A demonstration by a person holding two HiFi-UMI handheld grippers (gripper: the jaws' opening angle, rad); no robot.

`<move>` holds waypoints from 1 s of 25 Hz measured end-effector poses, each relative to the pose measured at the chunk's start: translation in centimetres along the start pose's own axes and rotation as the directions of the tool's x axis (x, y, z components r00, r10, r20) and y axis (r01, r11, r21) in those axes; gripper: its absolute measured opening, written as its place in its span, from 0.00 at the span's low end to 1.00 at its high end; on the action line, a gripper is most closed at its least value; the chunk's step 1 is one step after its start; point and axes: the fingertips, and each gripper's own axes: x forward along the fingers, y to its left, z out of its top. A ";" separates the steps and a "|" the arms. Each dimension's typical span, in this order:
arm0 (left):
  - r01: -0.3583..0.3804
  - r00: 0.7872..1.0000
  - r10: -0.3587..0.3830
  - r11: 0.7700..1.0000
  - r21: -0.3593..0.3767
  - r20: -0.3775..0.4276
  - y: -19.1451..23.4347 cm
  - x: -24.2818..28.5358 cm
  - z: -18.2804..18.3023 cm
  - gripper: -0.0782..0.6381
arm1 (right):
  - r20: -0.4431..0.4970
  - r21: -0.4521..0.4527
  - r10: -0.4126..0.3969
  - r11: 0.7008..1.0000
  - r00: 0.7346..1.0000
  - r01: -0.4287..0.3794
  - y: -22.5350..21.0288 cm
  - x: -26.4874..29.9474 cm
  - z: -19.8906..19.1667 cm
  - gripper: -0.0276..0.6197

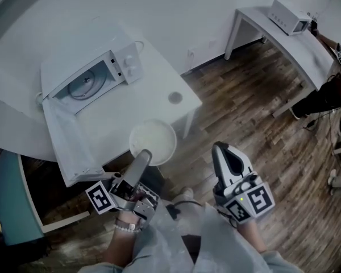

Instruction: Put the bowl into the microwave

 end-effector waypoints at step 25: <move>-0.041 0.979 0.029 0.998 0.056 0.202 1.8 0.4 6.1 0.47 | -0.091 0.000 0.203 0.979 0.975 -0.204 -0.2 8.8 -0.8 0.04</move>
